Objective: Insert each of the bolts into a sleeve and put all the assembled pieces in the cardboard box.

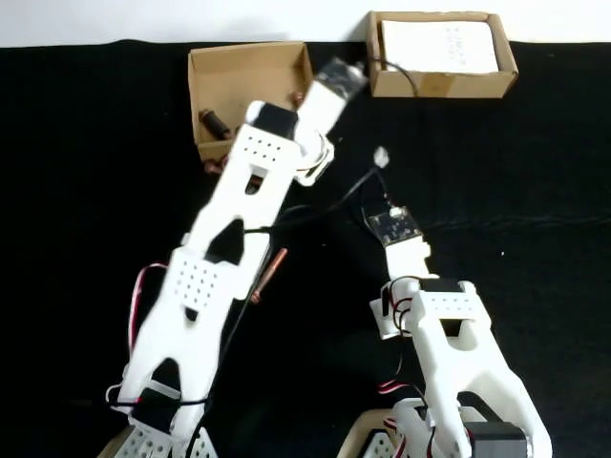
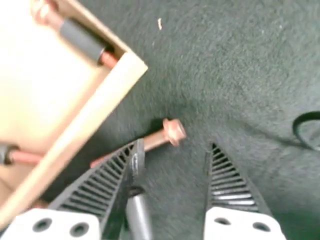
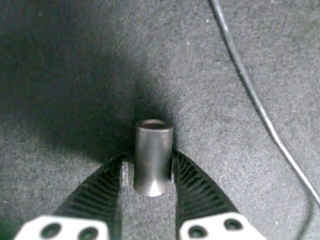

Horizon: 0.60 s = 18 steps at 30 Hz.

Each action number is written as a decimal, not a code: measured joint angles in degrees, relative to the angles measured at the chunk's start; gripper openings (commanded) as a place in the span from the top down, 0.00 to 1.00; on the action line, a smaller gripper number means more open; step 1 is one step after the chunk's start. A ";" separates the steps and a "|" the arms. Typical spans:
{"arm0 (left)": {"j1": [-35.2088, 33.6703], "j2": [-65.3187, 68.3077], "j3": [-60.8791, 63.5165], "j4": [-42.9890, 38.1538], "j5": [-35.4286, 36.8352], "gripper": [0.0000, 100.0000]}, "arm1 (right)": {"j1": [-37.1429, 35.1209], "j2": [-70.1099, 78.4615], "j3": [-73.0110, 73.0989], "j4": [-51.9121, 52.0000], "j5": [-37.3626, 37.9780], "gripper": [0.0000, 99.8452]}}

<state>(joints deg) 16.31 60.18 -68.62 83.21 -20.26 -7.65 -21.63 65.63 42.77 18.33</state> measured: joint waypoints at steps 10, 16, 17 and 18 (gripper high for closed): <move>-2.64 7.30 -7.74 -0.88 -15.47 0.82 | 0.00 0.00 0.00 0.00 0.00 0.99; -2.90 7.30 -8.88 -0.88 -25.14 0.82 | 0.00 0.00 0.00 0.00 0.00 0.99; -2.90 7.38 -8.88 -0.88 -26.37 0.82 | 0.00 0.00 0.00 0.00 0.00 0.99; -2.99 7.56 -8.97 -0.88 -27.43 0.82 | 0.00 0.00 0.00 0.00 0.00 0.99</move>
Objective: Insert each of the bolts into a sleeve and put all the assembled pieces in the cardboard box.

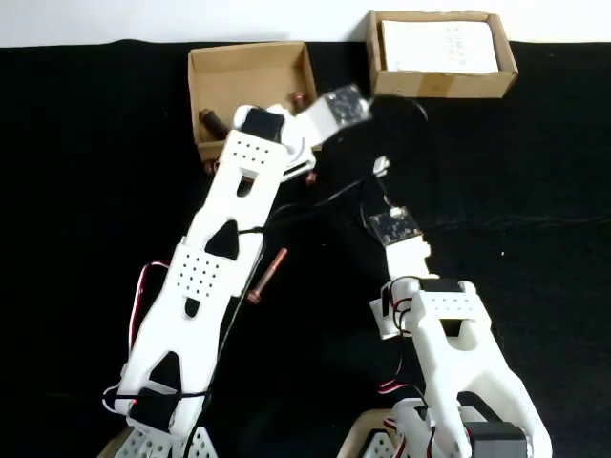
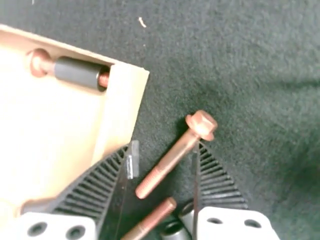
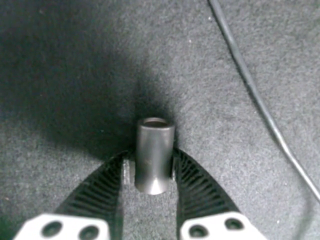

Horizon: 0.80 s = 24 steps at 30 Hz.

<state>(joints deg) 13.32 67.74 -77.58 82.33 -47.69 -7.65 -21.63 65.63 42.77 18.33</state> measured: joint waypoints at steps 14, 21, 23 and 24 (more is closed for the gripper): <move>2.29 0.18 6.07 -3.16 -11.08 0.82 | 0.00 0.00 0.00 0.00 0.00 0.99; 2.46 0.00 9.14 -5.54 -14.42 0.82 | 0.00 0.00 0.00 0.00 0.00 0.99; 2.55 -0.09 9.76 -5.63 -14.95 0.82 | 0.00 0.00 0.00 0.00 0.00 0.99; 2.55 -0.09 10.02 -5.71 -15.56 0.82 | 0.00 0.00 0.00 0.00 0.00 0.99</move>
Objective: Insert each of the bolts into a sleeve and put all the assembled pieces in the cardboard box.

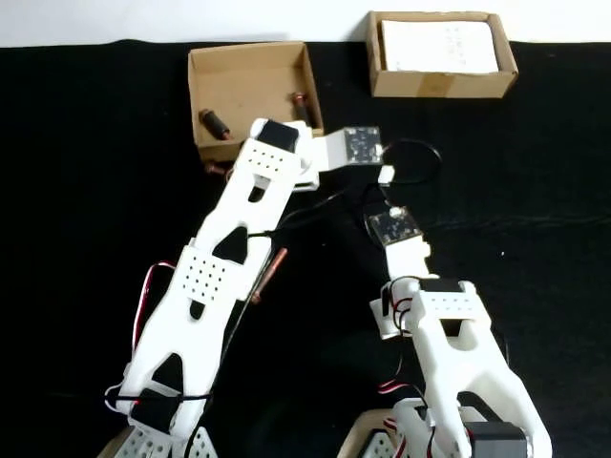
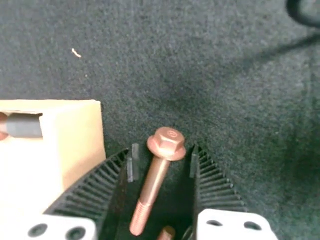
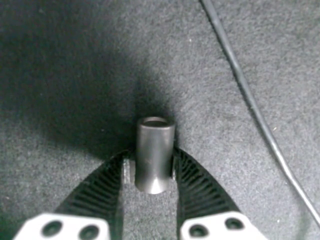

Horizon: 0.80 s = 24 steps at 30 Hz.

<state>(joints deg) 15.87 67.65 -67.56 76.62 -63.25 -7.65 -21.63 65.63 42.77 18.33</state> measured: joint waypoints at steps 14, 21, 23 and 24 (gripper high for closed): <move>0.18 -0.09 2.37 2.73 -3.34 0.99 | 0.09 0.00 0.00 0.00 0.00 0.99; 0.18 0.26 -6.24 18.11 -3.34 0.99 | 0.09 0.00 0.00 0.00 0.00 0.99; 0.35 0.26 -8.44 22.24 -2.99 0.99 | 0.09 -0.09 0.00 0.00 0.00 0.99; 0.53 0.26 -9.14 22.86 -2.11 0.99 | 0.09 -0.09 0.00 0.00 0.00 0.99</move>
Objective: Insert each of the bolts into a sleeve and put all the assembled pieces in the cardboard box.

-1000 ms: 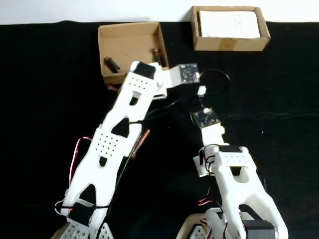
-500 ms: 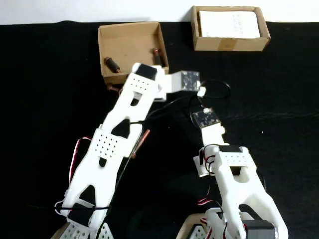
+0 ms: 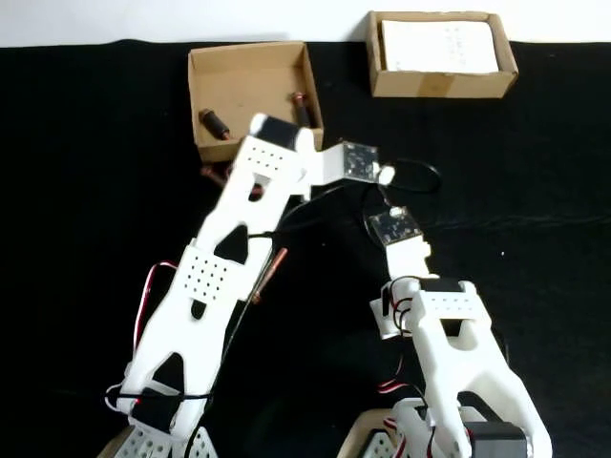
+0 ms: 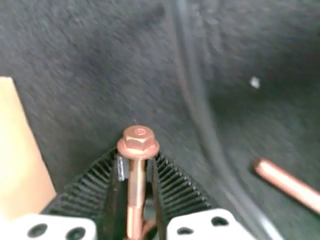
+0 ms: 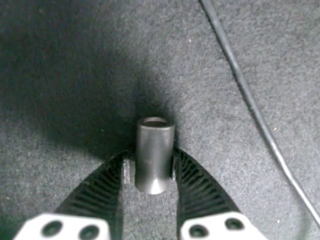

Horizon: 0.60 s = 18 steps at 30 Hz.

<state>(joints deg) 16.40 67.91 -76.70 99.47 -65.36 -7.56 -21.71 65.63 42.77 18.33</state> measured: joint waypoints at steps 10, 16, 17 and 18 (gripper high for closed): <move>4.66 -0.26 1.49 1.67 9.58 0.99 | 0.00 0.00 0.00 -0.18 0.00 0.99; 7.12 -5.80 16.26 1.67 10.11 0.96 | 0.00 0.00 0.00 -0.18 0.00 0.99; 7.12 -6.33 17.49 1.67 10.11 0.93 | 0.00 0.00 0.00 -0.18 0.00 0.99; 7.03 -6.33 18.11 1.58 10.11 0.91 | 0.00 0.00 0.00 -0.18 0.00 0.99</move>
<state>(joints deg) 23.43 61.58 -58.59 101.05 -55.25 -7.56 -21.71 65.63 42.59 18.33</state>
